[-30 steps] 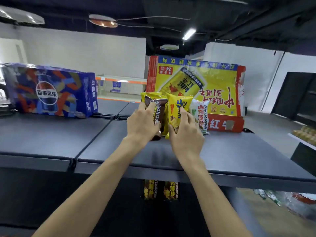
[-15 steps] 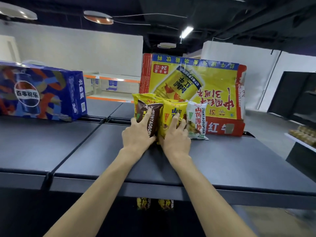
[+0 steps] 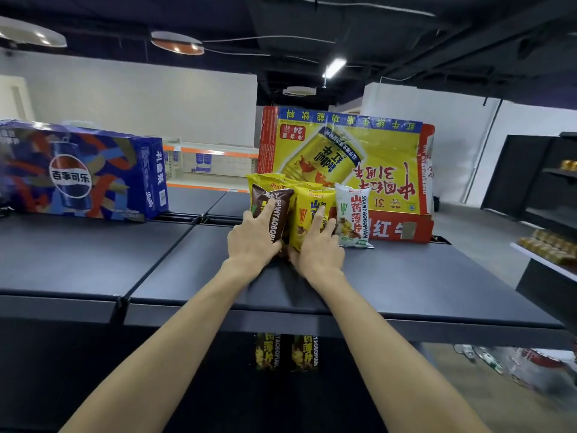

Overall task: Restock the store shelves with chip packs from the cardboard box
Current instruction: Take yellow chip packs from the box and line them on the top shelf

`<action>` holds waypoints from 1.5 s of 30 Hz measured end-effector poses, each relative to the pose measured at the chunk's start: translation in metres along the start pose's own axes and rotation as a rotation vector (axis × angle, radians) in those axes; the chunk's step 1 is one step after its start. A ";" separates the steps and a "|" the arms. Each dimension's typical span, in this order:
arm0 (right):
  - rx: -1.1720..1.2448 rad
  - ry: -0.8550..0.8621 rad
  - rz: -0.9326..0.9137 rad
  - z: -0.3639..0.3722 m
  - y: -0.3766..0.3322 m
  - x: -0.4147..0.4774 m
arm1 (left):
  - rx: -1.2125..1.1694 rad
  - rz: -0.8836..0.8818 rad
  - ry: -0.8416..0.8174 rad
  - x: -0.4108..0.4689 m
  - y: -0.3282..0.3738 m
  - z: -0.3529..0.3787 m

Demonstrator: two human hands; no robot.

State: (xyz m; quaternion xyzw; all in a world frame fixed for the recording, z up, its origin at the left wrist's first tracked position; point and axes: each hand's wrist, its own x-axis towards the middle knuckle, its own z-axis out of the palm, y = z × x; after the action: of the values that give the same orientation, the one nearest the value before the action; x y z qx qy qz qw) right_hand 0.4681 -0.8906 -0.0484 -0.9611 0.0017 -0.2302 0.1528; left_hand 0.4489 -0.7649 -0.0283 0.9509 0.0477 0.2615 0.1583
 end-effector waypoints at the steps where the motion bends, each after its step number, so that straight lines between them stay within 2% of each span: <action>1: -0.009 0.011 0.000 -0.004 0.000 -0.002 | 0.002 0.001 0.013 -0.001 -0.001 -0.003; 7: -0.033 0.020 0.020 -0.032 -0.005 -0.013 | 0.006 0.020 0.061 -0.014 -0.008 -0.020; 20: -0.168 0.236 -0.195 -0.061 -0.002 -0.067 | 0.027 0.129 0.135 -0.073 -0.002 -0.042; 26: -0.040 0.274 -0.283 -0.094 0.015 -0.119 | -0.067 0.122 0.248 -0.141 0.001 -0.057; 31: 0.069 0.186 -0.294 -0.082 0.054 -0.180 | -0.065 0.088 0.284 -0.225 0.010 -0.032; 36: 0.044 0.044 -0.264 -0.051 0.097 -0.219 | -0.009 0.042 0.184 -0.284 0.021 0.018; 41: 0.070 -0.081 -0.233 -0.025 0.124 -0.232 | -0.003 -0.006 0.091 -0.308 0.016 0.055; 45: 0.071 -0.112 -0.218 -0.009 0.136 -0.221 | -0.050 -0.080 0.009 -0.296 0.008 0.084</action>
State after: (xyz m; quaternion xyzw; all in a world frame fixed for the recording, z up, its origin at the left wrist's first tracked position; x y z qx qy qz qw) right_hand 0.2754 -1.0068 -0.1785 -0.9609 -0.1196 -0.1913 0.1608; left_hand 0.2378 -0.8472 -0.2363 0.9428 0.0799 0.2605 0.1921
